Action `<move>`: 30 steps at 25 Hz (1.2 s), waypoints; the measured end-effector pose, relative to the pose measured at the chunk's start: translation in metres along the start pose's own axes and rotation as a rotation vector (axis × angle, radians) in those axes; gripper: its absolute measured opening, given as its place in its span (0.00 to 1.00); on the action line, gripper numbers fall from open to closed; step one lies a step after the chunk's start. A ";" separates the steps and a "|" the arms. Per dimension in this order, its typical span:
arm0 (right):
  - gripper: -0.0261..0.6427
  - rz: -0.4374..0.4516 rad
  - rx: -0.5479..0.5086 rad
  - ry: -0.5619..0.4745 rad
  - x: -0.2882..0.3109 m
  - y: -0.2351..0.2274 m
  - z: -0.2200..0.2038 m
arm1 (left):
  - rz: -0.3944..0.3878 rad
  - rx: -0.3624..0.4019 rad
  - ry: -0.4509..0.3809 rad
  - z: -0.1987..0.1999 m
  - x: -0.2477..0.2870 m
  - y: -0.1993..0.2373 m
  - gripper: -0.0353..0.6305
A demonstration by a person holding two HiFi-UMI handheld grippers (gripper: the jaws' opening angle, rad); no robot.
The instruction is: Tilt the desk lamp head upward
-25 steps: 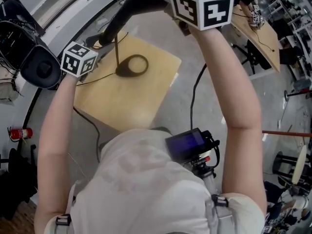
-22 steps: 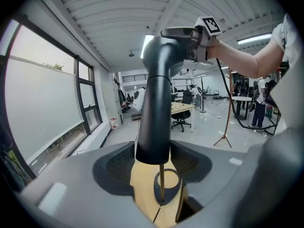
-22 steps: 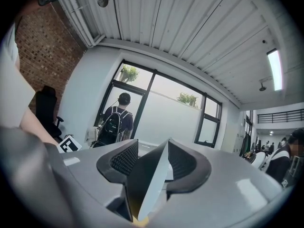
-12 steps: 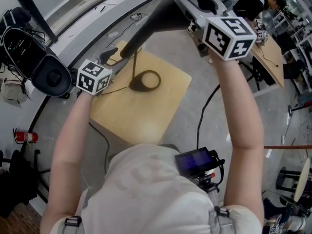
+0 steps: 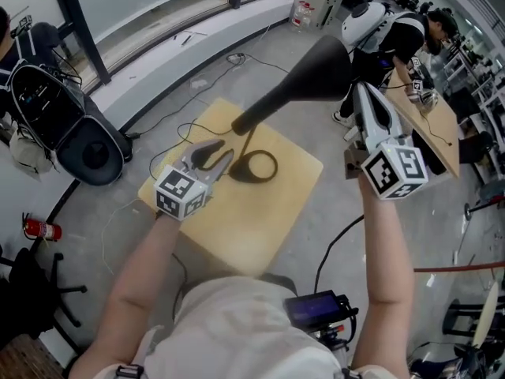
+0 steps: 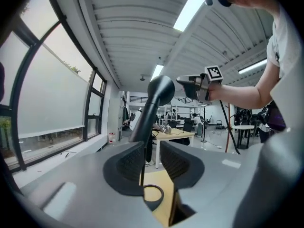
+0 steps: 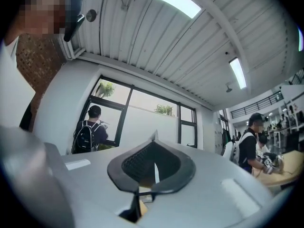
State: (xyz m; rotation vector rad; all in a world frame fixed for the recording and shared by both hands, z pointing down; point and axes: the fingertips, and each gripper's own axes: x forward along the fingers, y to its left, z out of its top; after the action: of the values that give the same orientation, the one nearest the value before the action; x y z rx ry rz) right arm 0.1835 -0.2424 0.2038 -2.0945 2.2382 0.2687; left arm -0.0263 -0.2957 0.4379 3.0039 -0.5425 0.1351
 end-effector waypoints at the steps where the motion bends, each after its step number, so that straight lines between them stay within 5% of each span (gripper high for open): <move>1: 0.06 -0.010 0.024 0.018 -0.009 -0.001 -0.011 | -0.012 -0.008 -0.003 -0.005 -0.002 -0.006 0.19; 9: 0.06 -0.042 0.218 0.205 -0.081 -0.018 -0.126 | -0.029 -0.114 0.019 -0.044 -0.007 -0.049 0.06; 17: 0.06 0.140 0.304 0.279 -0.155 0.045 -0.215 | 0.034 -0.198 0.049 -0.081 -0.061 -0.082 0.06; 23: 0.06 0.280 0.366 0.267 -0.210 0.070 -0.232 | 0.077 -0.234 0.093 -0.104 -0.079 -0.128 0.06; 30: 0.06 0.373 0.423 0.222 -0.220 0.061 -0.224 | 0.104 -0.196 0.049 -0.078 -0.051 -0.165 0.06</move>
State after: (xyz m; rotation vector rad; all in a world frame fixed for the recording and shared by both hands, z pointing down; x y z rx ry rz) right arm 0.1551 -0.0602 0.4652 -1.5549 2.5185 -0.4091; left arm -0.0213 -0.1163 0.4986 2.7763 -0.6650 0.1527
